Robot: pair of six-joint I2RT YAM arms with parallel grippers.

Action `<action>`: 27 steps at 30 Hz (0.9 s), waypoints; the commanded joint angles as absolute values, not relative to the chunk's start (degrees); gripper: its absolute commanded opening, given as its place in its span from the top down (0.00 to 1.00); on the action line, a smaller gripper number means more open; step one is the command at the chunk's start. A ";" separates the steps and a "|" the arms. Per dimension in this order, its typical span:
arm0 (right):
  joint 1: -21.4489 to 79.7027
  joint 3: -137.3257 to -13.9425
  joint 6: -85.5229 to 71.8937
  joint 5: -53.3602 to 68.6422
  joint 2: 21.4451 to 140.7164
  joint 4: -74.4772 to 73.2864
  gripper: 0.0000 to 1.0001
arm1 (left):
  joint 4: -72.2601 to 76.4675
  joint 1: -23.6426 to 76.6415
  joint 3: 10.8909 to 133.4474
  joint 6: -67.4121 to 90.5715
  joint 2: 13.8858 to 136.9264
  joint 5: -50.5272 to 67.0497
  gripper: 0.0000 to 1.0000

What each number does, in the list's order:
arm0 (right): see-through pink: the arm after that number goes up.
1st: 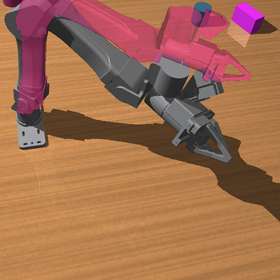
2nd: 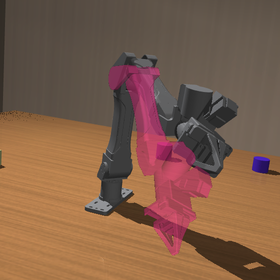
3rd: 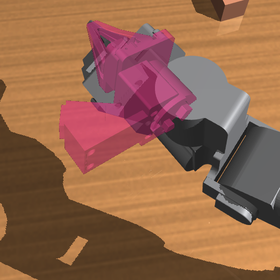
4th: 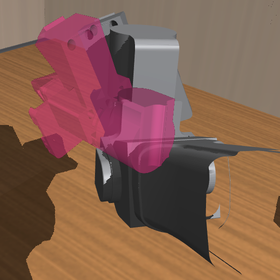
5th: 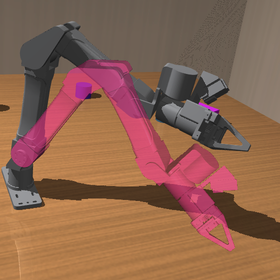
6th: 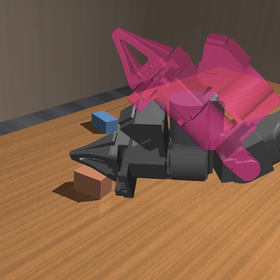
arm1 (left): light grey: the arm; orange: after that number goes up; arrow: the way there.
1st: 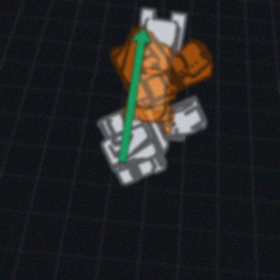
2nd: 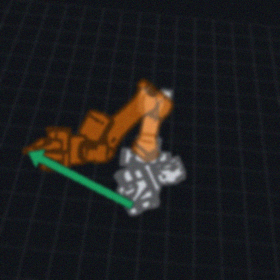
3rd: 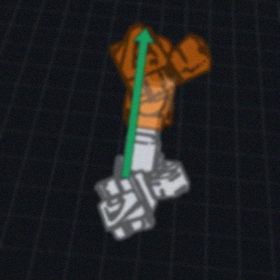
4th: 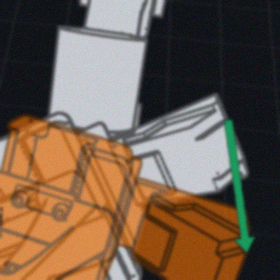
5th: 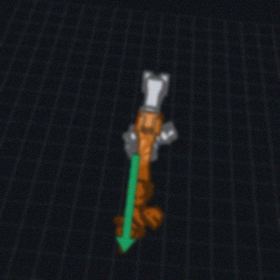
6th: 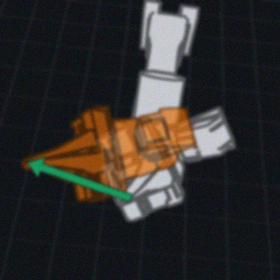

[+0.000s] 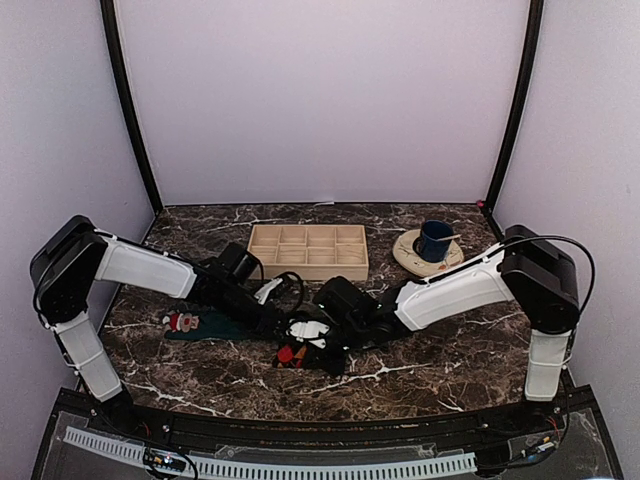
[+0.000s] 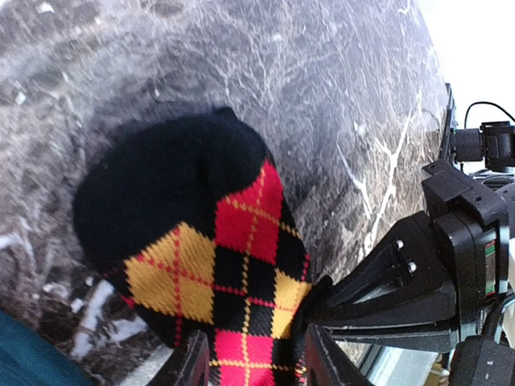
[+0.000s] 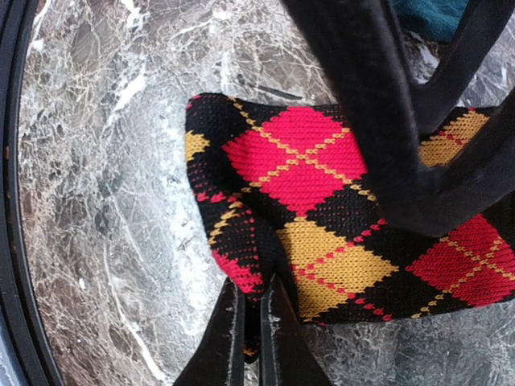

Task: Roll the socks
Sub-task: Pick up the sock from the center of the board.

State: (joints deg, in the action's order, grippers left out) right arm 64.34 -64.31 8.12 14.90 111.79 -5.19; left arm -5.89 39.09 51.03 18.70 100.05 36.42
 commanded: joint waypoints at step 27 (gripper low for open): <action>57.31 -65.65 -2.25 35.74 118.04 -15.53 1.00 | 17.96 40.94 30.91 18.91 77.29 26.32 0.57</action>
State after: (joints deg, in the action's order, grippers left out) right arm 57.98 -66.30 -0.19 33.34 114.65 -8.58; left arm 12.80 39.57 33.17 20.29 80.84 27.27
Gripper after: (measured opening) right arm 0.026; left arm 0.437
